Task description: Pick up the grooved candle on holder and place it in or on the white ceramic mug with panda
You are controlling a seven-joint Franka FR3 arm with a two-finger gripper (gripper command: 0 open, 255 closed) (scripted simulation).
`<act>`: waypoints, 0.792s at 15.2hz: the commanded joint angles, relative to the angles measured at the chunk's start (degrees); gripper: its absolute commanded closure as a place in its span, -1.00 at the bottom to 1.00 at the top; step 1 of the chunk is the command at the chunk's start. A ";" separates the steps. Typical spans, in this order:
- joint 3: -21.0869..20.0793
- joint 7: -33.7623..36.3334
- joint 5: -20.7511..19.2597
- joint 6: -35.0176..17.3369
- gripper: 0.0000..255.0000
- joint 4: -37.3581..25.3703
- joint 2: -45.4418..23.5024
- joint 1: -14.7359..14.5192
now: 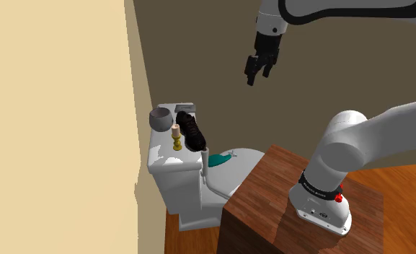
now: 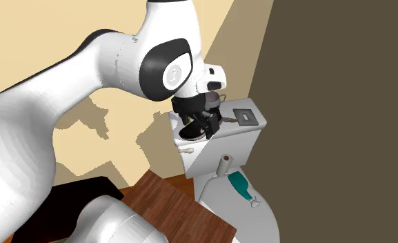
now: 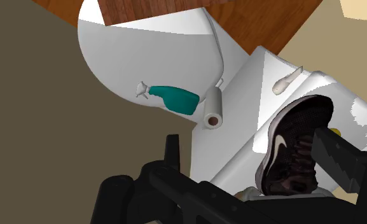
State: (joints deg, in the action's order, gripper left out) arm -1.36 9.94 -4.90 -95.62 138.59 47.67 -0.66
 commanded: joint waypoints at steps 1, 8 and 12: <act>0.00 0.00 0.00 0.00 -1.00 0.00 0.00 0.00; -5.87 9.22 4.09 -8.95 -1.00 0.00 -10.62 -1.04; -9.06 14.30 5.53 -13.81 -1.00 -1.77 -18.01 -1.31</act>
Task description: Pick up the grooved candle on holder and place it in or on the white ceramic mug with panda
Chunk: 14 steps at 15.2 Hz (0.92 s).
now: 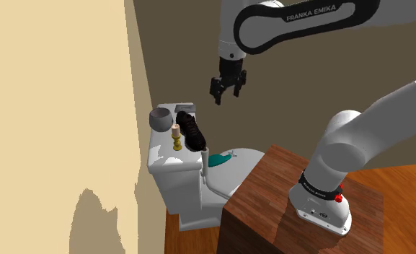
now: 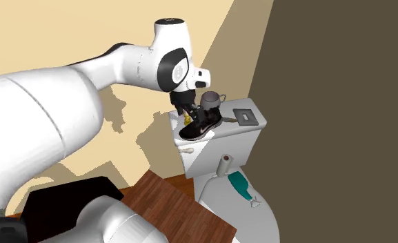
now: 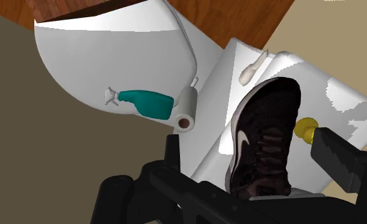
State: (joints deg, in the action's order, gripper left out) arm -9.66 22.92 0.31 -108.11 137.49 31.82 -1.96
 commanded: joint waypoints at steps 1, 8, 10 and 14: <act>-1.53 2.58 0.55 -2.47 -1.00 -1.31 -4.12 -0.04; -6.37 11.65 0.29 -9.34 -1.00 -7.93 -18.89 -0.11; -7.47 14.33 -0.42 -10.83 -1.00 -10.50 -23.36 -0.21; -9.04 19.72 -2.52 -13.06 -1.00 -16.54 -32.54 -0.85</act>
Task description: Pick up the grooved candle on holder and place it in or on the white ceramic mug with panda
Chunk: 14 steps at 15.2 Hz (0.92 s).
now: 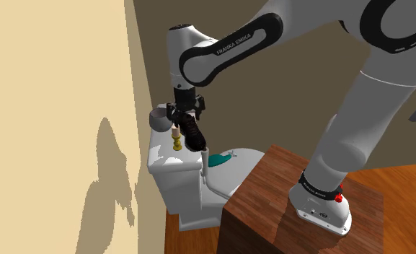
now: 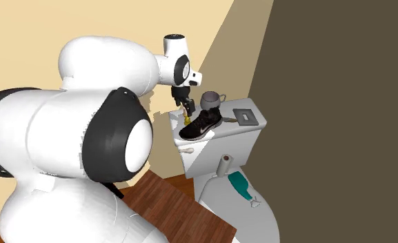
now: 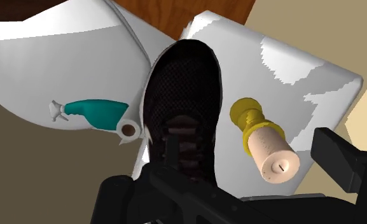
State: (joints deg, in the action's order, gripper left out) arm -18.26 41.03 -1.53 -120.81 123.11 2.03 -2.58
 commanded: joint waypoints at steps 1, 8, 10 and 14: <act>-0.69 2.93 -1.30 -0.74 -1.00 -3.85 -5.07 -0.49; -0.71 5.60 -3.21 -4.77 -1.00 -4.94 -10.70 -1.24; -0.63 5.87 -3.60 -6.17 -1.00 -4.28 -11.51 -1.29; -0.60 5.95 -3.72 -6.58 -1.00 -4.10 -11.74 -1.32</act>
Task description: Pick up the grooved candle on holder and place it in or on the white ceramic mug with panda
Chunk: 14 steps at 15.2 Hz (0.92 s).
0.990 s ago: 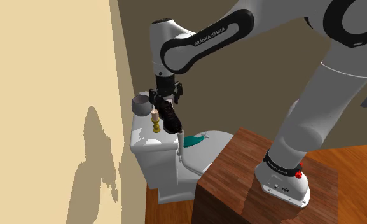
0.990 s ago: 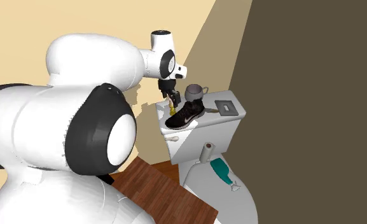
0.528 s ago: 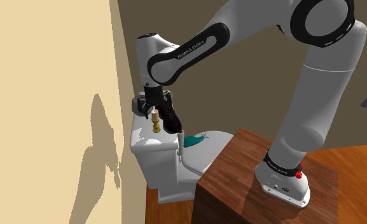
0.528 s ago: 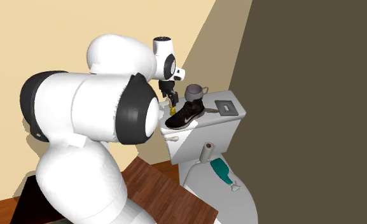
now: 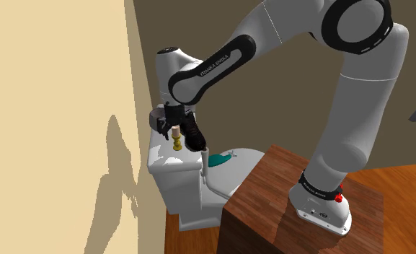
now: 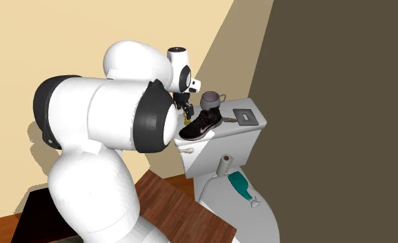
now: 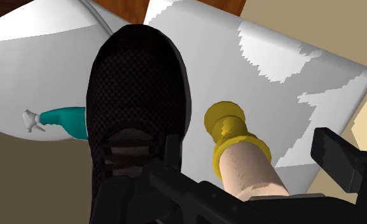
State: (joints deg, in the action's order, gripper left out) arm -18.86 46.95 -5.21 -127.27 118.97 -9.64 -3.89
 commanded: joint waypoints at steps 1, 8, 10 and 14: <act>0.01 0.03 -0.04 -0.11 -1.00 0.03 -0.07 -0.01; 0.01 0.04 -0.04 -0.11 1.00 0.02 -0.08 -0.01; 0.01 0.01 -0.03 -0.13 1.00 0.07 -0.05 0.00; 0.00 0.03 -0.04 -0.11 1.00 0.03 -0.07 -0.01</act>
State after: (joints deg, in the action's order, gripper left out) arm -18.89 46.97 -5.22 -127.38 118.96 -9.67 -3.92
